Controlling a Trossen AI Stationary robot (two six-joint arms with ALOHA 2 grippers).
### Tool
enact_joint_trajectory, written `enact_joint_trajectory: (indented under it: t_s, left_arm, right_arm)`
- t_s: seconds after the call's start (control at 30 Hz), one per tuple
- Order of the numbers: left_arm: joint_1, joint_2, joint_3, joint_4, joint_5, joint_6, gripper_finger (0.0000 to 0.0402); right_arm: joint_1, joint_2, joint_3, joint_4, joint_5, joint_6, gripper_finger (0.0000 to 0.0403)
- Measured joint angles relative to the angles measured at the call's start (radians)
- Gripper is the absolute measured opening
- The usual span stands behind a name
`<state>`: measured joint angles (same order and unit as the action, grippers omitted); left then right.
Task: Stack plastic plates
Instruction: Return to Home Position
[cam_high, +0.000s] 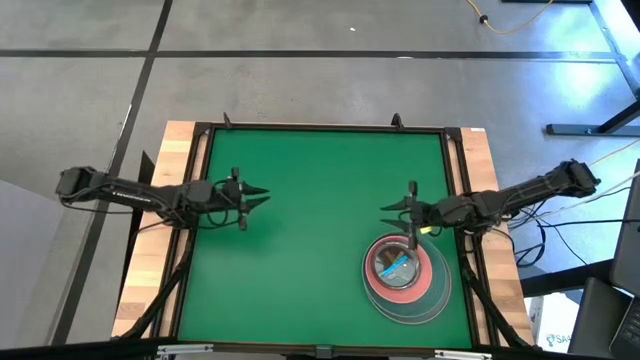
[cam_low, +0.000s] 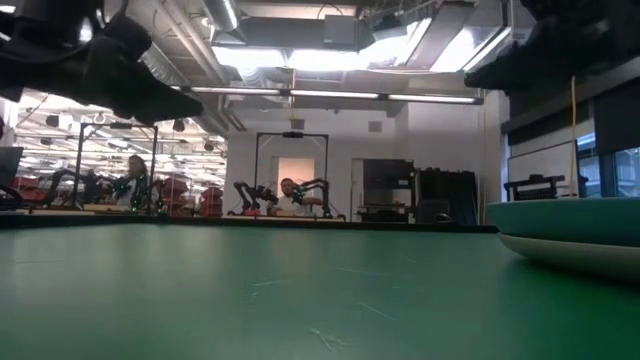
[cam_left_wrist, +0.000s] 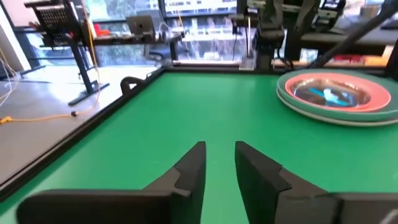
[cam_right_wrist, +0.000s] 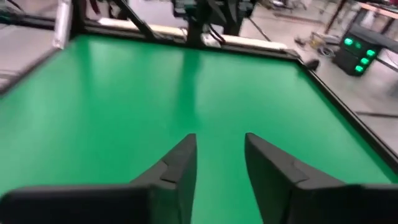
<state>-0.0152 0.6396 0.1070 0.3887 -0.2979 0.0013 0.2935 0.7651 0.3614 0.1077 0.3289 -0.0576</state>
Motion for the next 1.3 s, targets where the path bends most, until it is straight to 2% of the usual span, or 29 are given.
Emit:
enact_joint_trajectory:
  t_s: [0.1, 0.3, 0.4, 0.53, 0.67, 0.77, 0.9, 1.03, 1.2, 1.3]
  left_arm:
    - [0.002, -0.085, -0.041, -0.002, 0.000, 0.000, 0.0057]
    - [0.002, -0.252, -0.100, -0.034, -0.029, 0.005, 0.0010]
    - [0.002, -0.318, -0.099, -0.082, -0.059, 0.005, 0.0002]
    - [0.002, -0.382, -0.099, -0.117, -0.050, 0.005, 0.0007]
    - [0.002, -0.410, -0.099, -0.131, -0.023, 0.006, 0.0009]
    - [0.002, -0.414, -0.099, -0.131, 0.036, 0.009, 0.0009]
    - [0.002, -0.413, -0.099, -0.131, 0.048, 0.010, 0.0009]
    - [0.002, -0.414, -0.099, -0.133, 0.047, 0.021, 0.0009]
    - [0.002, -0.413, -0.099, -0.139, 0.042, 0.022, 0.0009]
    - [0.002, -0.413, -0.099, -0.147, 0.027, 0.022, 0.0009]
  right_arm:
    - [0.000, -0.058, -0.041, 0.018, -0.029, -0.003, 0.0088]
    - [0.000, -0.258, -0.142, 0.021, -0.025, -0.003, 0.0009]
    - [0.000, -0.380, -0.185, 0.025, -0.006, -0.003, 0.0011]
    - [0.000, -0.541, -0.249, 0.016, 0.024, -0.002, 0.0026]
    - [0.000, -0.675, -0.329, -0.011, -0.110, -0.018, 0.0023]
    - [0.000, -0.755, -0.355, -0.034, -0.146, -0.025, 0.0010]
    - [-0.010, -0.762, -0.353, -0.059, -0.152, -0.026, 0.0003]
    - [-0.074, -0.762, -0.353, -0.064, -0.174, -0.027, 0.0002]
    - [-0.202, -0.763, -0.352, -0.091, -0.318, -0.021, 0.0002]
    - [-0.255, -0.763, -0.352, -0.094, -0.345, -0.020, 0.0001]
